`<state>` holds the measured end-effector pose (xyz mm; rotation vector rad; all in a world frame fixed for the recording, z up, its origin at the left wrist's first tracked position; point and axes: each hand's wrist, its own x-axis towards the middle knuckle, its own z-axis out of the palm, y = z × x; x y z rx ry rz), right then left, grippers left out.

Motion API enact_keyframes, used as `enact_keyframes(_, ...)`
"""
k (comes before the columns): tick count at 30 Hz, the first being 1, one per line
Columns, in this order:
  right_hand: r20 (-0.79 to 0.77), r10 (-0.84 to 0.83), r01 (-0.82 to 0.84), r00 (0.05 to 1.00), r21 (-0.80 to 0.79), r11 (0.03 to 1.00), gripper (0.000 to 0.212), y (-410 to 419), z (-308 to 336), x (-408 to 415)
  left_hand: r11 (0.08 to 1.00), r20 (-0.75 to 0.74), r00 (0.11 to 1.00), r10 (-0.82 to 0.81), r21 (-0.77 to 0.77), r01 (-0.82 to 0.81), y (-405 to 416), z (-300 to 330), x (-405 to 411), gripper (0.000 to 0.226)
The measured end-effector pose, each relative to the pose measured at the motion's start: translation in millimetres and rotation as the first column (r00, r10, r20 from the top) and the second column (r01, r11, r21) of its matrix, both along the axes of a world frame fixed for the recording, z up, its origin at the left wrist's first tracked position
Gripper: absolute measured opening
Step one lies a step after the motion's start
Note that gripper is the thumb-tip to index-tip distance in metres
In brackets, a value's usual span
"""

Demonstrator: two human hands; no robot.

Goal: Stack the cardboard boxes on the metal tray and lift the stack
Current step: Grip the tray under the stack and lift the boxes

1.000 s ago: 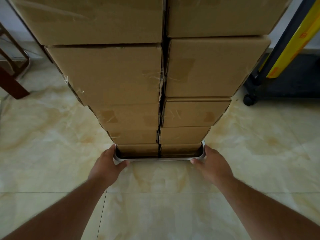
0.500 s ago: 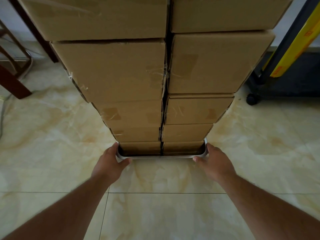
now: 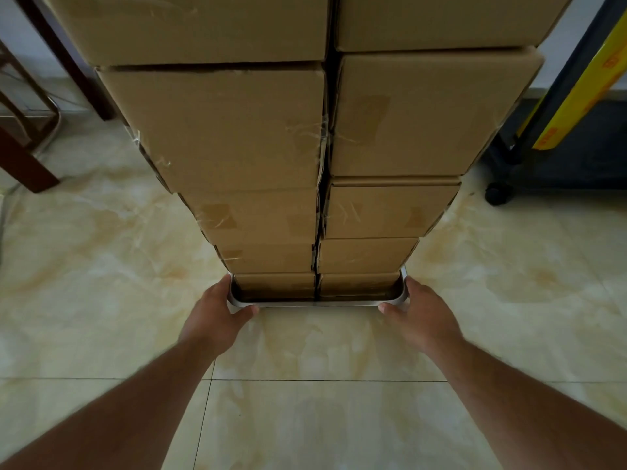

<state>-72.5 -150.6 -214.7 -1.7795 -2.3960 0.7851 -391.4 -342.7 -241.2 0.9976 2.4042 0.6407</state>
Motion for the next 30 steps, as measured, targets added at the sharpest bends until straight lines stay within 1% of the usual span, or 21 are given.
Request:
enact_keyframes(4,-0.012,-0.001,0.001,1.000,-0.003,1.000,0.050,2,0,-1,1.000,-0.012,1.000,-0.002,0.009,0.002,3,-1,1,0.065)
enact_keyframes(11,0.005,0.008,-0.008,1.000,-0.003,1.000,0.055,7,-1,-2,1.000,-0.022,1.000,-0.002,-0.003,0.002,6,-2,-2,0.072)
enact_keyframes(18,-0.006,0.007,-0.007,1.000,0.007,1.000,0.048,10,-3,-3,1.000,-0.027,1.000,-0.011,0.003,0.011,10,-2,-4,0.072)
enact_keyframes(21,-0.008,0.008,-0.008,1.000,0.010,1.000,0.048,11,-4,-4,1.000,-0.015,1.000,-0.013,0.008,0.013,11,-3,-4,0.070)
enact_keyframes(26,-0.006,0.011,-0.011,1.000,0.012,1.000,0.050,14,-4,-5,1.000,-0.015,1.000,-0.009,-0.001,0.008,12,-4,-6,0.074)
enact_keyframes(30,-0.010,0.009,-0.009,1.000,0.012,1.000,0.047,16,-5,-5,1.000,-0.008,1.000,-0.011,0.010,0.011,14,-3,-6,0.072)
